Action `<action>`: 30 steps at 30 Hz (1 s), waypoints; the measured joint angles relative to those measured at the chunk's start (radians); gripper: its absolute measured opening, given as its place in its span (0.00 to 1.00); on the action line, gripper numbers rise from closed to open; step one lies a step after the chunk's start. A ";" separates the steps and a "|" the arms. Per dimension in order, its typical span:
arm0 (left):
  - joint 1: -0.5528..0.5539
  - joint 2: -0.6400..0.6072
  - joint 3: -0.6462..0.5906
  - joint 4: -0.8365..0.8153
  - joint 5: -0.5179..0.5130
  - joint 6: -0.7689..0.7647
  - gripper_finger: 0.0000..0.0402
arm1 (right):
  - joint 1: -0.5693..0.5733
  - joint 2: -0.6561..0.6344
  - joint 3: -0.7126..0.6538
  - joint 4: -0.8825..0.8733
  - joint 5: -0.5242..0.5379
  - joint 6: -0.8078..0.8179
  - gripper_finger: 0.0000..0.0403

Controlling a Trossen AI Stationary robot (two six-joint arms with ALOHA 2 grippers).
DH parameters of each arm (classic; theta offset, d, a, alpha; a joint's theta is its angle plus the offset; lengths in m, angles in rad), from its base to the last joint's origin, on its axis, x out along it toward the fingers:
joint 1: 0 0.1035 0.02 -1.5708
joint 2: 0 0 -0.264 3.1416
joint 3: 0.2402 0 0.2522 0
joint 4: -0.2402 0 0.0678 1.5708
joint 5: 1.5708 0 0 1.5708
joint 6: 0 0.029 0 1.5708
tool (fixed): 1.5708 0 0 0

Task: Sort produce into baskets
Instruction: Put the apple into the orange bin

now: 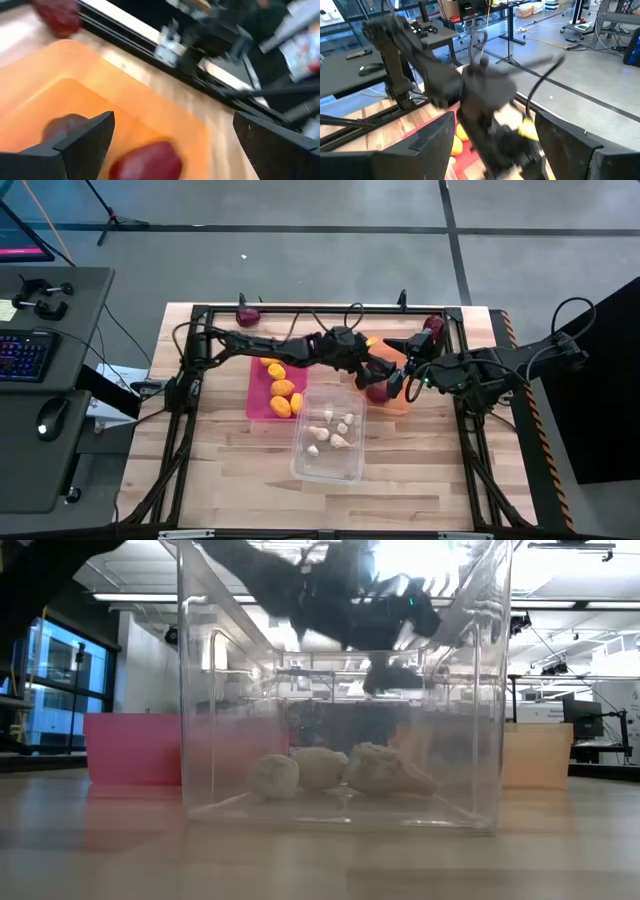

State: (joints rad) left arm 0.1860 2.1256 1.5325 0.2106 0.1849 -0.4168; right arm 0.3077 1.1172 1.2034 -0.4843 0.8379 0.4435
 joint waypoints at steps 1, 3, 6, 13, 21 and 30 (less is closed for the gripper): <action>0.007 -0.017 0.013 -0.051 0.033 0.017 0.98 | 0.000 0.000 0.000 -0.005 0.000 0.000 0.66; 0.027 -0.061 0.035 -0.151 0.091 0.052 0.98 | 0.000 0.000 0.000 -0.015 0.001 0.000 0.66; 0.061 -0.162 0.037 -0.355 0.138 0.104 0.98 | 0.000 0.000 0.000 -0.033 0.027 0.000 0.66; 0.105 -0.459 0.023 -0.816 -0.046 0.349 0.98 | -0.029 -0.001 0.000 -0.099 0.127 0.024 0.66; 0.280 -0.760 -0.364 -0.797 -0.428 0.271 0.98 | -0.148 -0.001 0.000 -0.191 0.099 0.170 0.66; 0.736 -0.694 -0.517 -0.725 -0.249 0.320 0.98 | -0.303 0.000 0.000 -0.144 0.068 0.290 0.66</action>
State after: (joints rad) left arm 0.9217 1.4312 1.0158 -0.5140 -0.0644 -0.0968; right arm 0.0047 1.1170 1.2034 -0.6281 0.9059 0.7338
